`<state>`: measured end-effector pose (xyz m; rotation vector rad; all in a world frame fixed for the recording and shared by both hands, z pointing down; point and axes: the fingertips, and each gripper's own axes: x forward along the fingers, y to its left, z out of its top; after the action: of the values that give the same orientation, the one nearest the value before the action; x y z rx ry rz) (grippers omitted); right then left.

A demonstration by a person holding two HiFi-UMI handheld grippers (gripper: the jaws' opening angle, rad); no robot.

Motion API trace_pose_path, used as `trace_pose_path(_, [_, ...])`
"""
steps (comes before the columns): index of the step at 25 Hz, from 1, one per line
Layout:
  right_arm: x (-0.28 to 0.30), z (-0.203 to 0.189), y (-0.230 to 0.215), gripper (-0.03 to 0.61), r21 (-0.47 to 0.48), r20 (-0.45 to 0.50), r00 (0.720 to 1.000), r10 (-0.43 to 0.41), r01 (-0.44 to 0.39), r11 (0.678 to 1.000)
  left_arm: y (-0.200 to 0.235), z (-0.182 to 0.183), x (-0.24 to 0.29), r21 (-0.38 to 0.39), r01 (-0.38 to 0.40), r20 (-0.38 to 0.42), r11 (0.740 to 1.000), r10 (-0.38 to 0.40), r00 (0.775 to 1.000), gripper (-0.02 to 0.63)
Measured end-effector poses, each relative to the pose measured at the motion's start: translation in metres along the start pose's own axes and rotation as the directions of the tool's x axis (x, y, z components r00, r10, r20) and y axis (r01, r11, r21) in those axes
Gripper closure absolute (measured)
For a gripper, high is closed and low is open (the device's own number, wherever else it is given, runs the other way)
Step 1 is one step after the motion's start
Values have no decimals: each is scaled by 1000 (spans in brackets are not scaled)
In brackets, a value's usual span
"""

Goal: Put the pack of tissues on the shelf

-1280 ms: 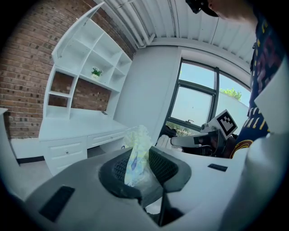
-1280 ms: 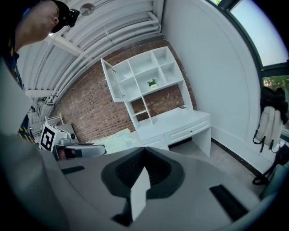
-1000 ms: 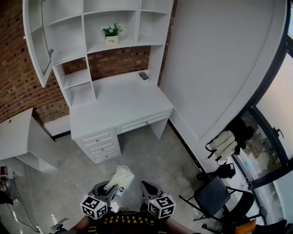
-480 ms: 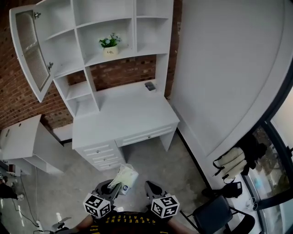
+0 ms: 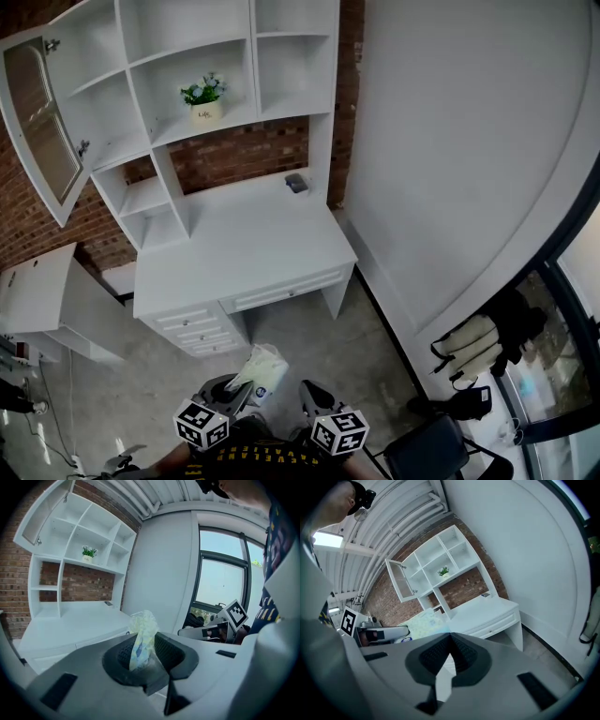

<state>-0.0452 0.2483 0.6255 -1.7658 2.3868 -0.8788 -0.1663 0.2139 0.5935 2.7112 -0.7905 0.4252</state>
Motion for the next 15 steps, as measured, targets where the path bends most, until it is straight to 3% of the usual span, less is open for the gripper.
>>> trace_pose_path(7, [23,29,-47,588,25,5,995,-98,98,995,21,11,69,-19,108,-32,994,-108,994,540])
trace_pose_path(12, [55,78,-83,588,56,67,976,-206,203,978,54,56,129,4,200,3,980,-200,980,540])
trace_pose_path(15, [83,106,-94,588,4,77,966,-247,248,969,77,84,158,30,243,25,970,-244,969,540])
